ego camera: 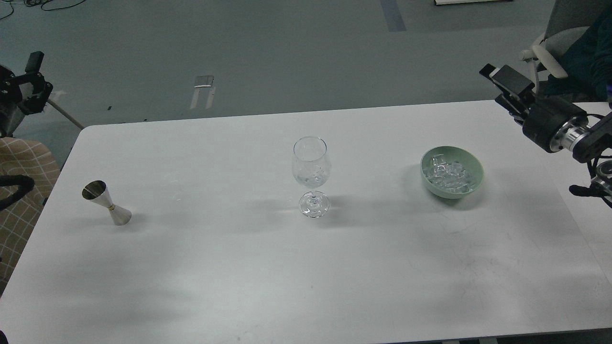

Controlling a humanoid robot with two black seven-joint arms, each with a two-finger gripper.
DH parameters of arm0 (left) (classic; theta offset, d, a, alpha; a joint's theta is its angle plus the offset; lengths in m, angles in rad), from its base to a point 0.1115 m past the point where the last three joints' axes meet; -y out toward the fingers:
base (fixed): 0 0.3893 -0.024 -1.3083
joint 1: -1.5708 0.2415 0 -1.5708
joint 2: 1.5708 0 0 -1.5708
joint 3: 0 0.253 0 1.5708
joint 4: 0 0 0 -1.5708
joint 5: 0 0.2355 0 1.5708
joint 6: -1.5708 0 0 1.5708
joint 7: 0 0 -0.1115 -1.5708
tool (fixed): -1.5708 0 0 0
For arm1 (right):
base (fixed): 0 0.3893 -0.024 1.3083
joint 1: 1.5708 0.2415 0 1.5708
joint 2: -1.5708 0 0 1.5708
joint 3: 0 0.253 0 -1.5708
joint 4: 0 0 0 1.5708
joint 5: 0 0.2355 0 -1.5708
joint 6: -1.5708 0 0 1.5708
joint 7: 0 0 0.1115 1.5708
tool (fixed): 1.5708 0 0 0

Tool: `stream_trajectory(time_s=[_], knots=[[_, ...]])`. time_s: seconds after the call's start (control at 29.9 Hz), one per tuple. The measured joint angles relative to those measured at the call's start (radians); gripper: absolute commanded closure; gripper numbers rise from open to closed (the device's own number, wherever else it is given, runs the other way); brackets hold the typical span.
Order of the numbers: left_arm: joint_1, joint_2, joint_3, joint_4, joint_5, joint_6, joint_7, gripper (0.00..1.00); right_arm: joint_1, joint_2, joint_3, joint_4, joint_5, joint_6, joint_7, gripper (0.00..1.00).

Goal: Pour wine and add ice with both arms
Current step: 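Lower the right gripper into the green bowl of ice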

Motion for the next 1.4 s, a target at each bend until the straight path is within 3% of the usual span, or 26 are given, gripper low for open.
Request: stream_trajectory(time_s=[0.23,0.4,1.04,1.4], knots=[[0.001,-0.019,0.001,-0.002,0.02,0.0,0.0,0.02,-0.117,0.01,0.0,-0.004,-0.351,-0.2,0.007,0.0],[0.005,-0.032,0.002,-0.008,0.02,-0.002,0.0,0.02,-0.139,0.043,-0.001,-0.024,-0.48,-0.242,0.008,0.0],[0.009,-0.052,0.002,-0.012,0.021,-0.005,0.0,0.02,-0.124,0.152,-0.043,-0.116,-0.574,-0.089,0.009,0.0],[0.01,-0.052,0.002,-0.015,0.02,-0.007,0.001,0.02,-0.044,0.165,-0.156,-0.169,-0.565,-0.074,0.006,0.12]])
